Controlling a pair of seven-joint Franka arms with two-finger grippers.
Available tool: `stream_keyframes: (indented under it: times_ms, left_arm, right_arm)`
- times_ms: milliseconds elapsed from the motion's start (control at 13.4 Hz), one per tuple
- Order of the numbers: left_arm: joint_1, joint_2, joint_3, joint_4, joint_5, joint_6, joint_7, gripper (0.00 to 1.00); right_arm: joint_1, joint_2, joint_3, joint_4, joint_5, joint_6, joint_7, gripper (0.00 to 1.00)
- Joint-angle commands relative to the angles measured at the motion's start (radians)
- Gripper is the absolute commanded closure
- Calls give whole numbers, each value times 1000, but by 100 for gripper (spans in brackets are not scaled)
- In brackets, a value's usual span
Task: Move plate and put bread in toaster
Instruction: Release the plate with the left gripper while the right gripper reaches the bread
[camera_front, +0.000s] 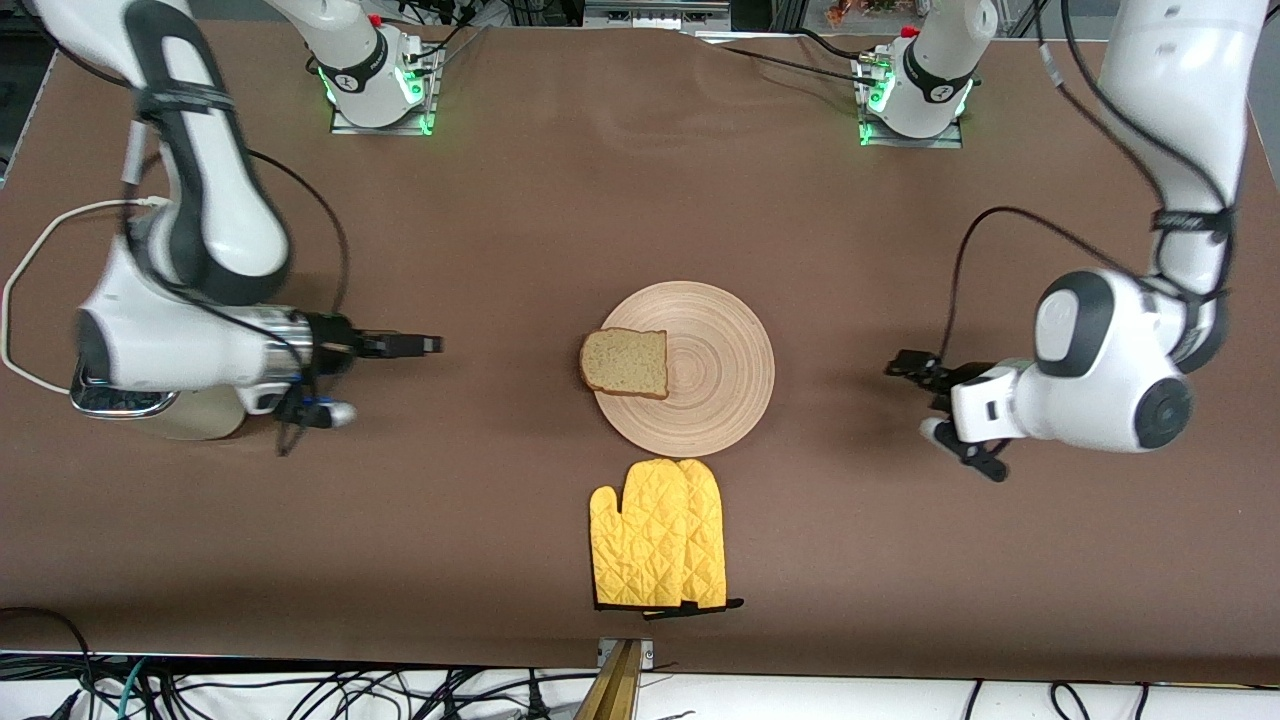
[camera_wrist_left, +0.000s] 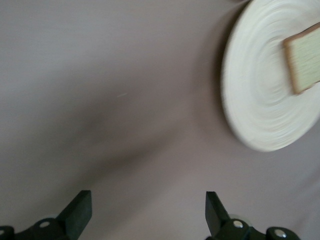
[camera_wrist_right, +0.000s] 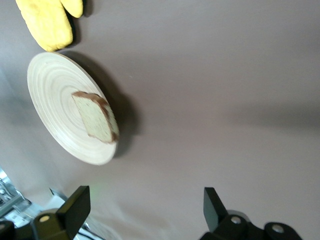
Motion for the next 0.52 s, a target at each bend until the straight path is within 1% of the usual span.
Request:
stream_keyframes:
  times_ms: [0,74,149,223,298,372,447]
  left_arm:
    - [-9,-159,12,-14,149,-55,-64,0]
    - [-13,-209,15,23,213,-111,-75,0]
    - [-37,-286,20,11,250,-128,-134,0]
    - [-59,-314,11,20,281,-192,-236,0]
    - [-61,-346,1,37,278,-272,-272,0]
    - [-49,-387,16,38,257,-264,-267,0]
    - [-42,-439,39,-16,220,-207,-285,0]
  right_arm:
    - [84,37,-6,-46,101,130,21,0]
    - [113,63,-6,-46,137,184,23,0]
    - [146,87,-6,-46,152,236,23,0]
    - [169,106,-6,-46,155,275,23,0]
    - [185,126,-6,-44,161,302,23,0]
    - [203,143,-6,-43,181,329,23,0]
    - [223,157,-6,-41,210,349,21,0]
